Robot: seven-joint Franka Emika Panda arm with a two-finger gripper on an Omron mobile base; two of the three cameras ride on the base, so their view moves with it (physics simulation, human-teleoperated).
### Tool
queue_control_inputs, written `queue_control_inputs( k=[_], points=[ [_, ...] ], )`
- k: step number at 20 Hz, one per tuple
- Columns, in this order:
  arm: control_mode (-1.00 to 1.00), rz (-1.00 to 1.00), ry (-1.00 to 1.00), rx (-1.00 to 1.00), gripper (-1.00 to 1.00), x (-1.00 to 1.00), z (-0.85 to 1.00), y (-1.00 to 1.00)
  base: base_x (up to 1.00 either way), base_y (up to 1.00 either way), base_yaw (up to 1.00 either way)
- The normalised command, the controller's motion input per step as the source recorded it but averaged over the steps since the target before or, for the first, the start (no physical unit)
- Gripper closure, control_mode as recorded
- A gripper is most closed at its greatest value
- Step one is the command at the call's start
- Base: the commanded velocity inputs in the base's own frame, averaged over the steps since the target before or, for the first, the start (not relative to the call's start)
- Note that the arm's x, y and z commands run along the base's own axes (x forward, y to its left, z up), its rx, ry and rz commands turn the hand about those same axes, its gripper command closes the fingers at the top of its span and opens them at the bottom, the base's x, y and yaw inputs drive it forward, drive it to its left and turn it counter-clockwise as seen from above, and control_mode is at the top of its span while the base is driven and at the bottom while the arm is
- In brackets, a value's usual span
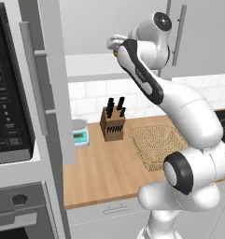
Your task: Open the cabinet, pick up the bread from the cabinet and place it in the basket. Then move the basket to the dining counter.
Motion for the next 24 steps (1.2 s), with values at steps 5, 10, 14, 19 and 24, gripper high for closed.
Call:
queue_control_inputs(
  k=[5, 10, 14, 19, 24],
  points=[
    [-1.0, 0.0, 0.1, 0.0, 1.0, -1.0, 0.31, -0.23, 0.0, 0.0, 0.0],
    [-1.0, 0.0, 0.01, 0.0, 1.0, -1.0, 0.0, -0.27, 0.0, 0.0, 0.0],
    [-1.0, 0.0, 0.0, 0.0, 1.0, -1.0, -0.03, -0.42, 0.0, 0.0, 0.0],
    [-1.0, 0.0, 0.11, -0.06, 1.0, -1.0, -0.31, -0.56, 0.0, 0.0, 0.0],
    [-1.0, -0.02, 0.23, -0.21, 1.0, -0.68, -0.72, -0.59, 0.0, 0.0, 0.0]
  ],
)
